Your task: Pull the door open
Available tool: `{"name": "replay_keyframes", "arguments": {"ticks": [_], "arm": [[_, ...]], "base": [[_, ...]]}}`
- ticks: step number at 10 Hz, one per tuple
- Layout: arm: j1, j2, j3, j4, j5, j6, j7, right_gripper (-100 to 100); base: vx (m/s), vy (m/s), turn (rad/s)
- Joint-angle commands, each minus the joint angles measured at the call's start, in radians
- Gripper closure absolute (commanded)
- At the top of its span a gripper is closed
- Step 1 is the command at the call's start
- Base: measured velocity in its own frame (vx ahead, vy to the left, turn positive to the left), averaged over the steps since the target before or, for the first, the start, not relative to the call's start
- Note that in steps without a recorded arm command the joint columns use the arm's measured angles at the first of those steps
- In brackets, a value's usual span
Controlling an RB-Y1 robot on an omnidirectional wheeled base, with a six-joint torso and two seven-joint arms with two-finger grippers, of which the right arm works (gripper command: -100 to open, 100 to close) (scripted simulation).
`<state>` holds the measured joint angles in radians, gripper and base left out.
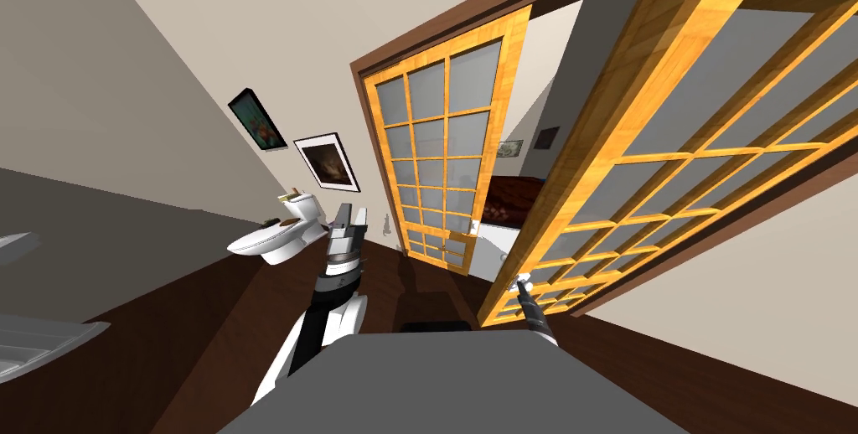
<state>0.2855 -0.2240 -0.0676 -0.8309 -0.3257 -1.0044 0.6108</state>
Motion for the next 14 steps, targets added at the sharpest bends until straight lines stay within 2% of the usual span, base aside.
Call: {"name": "replay_keyframes", "arguments": {"ticks": [1, 4, 7, 8, 12, 13, 14], "arm": [[-0.001, -0.017, 0.033, -0.03, -0.041, -0.022, -0.047, 100], [0.003, -0.031, 0.084, -0.041, -0.096, -0.046, -0.11, 100], [0.003, -0.031, 0.084, -0.041, -0.096, -0.046, -0.11, 100], [0.005, -0.04, 0.118, -0.048, -0.132, -0.062, -0.152, 100], [0.01, -0.058, 0.186, -0.063, -0.206, -0.093, -0.236, 100], [0.01, -0.058, 0.186, -0.063, -0.206, -0.093, -0.236, 100], [0.011, -0.063, 0.204, -0.067, -0.224, -0.102, -0.257, 100]], "base": [[0.004, -0.008, 0.065], [0.013, -0.009, 0.051], [0.008, -0.004, 0.009], [0.007, -0.004, 0.067], [0.012, -0.014, 0.048], [0.016, -0.011, 0.023], [0.012, -0.012, 0.027]]}}
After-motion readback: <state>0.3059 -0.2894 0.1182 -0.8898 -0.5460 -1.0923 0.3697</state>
